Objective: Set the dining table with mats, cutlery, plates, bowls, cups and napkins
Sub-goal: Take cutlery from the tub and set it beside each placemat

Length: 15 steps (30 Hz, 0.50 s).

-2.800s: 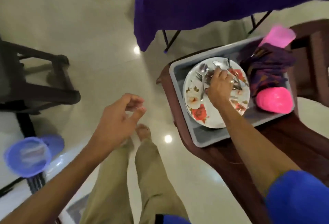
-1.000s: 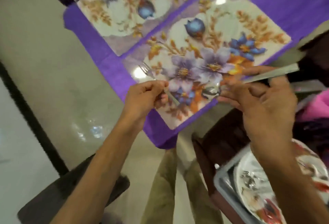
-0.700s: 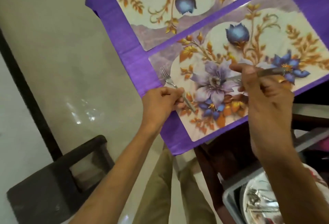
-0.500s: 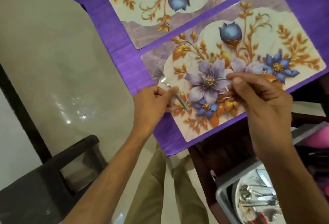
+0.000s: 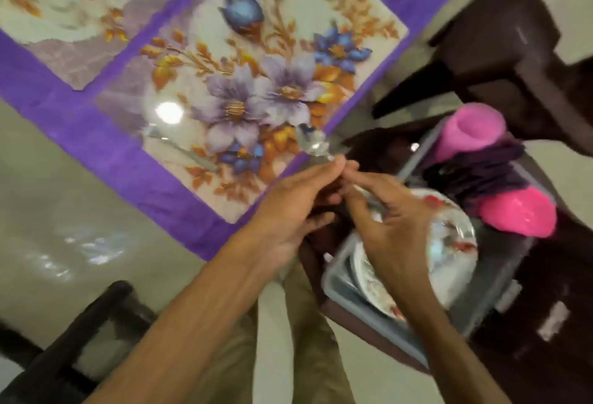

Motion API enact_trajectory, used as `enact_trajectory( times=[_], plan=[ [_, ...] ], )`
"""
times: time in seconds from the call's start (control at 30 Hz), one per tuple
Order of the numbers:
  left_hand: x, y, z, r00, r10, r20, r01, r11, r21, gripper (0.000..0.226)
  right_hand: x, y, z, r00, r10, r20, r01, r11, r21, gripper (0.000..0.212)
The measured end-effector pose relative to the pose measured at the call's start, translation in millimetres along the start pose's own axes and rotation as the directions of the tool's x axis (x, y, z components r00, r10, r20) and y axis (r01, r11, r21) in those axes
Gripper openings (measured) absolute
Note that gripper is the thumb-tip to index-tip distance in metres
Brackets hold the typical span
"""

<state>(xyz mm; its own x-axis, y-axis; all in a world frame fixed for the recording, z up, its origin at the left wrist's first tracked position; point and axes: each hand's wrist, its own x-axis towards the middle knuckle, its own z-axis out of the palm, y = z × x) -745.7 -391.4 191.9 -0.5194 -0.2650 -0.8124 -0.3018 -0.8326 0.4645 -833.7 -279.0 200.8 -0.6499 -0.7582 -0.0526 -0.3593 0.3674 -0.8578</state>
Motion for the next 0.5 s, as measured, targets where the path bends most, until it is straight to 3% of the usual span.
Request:
enact_trajectory(
  times=[0.07,0.13,0.23,0.33,0.4,0.5],
  plan=[
    [5.9,-20.8,18.4,0.999,0.001,-0.051,-0.003,1.0,-0.022,0.023,-23.5,20.5,-26.6,0.995,-0.015,0.1,0.019,0.999,-0.039,0.024],
    [11.7,-37.4,32.3,0.982,0.119,-0.149,-0.099,0.986,0.135,0.023,-55.6,54.8,-62.9,0.986,0.032,0.165,-0.013,0.993,-0.117,0.022],
    [9.2,-53.3,48.8,0.951,0.287,-0.116,-0.234,0.911,0.34,0.022,-105.7,135.9,-130.7,0.956,0.293,-0.026,-0.289,0.92,-0.266,0.021],
    [10.0,-64.0,63.7,0.957,0.286,-0.048,-0.237,0.867,0.438,0.02,-131.3,218.7,-185.5,0.859,0.48,-0.178,-0.491,0.676,-0.549,0.025],
    [12.4,-70.4,68.7,0.958,0.284,-0.029,-0.235,0.844,0.483,0.02,-130.2,251.3,-195.8,0.864,0.48,-0.153,-0.455,0.613,-0.646,0.034],
    [18.3,-75.9,74.0,0.954,0.298,-0.018,-0.244,0.812,0.53,0.022,-117.4,266.6,-177.6,0.942,0.334,-0.006,-0.22,0.608,-0.763,0.025]
  ],
)
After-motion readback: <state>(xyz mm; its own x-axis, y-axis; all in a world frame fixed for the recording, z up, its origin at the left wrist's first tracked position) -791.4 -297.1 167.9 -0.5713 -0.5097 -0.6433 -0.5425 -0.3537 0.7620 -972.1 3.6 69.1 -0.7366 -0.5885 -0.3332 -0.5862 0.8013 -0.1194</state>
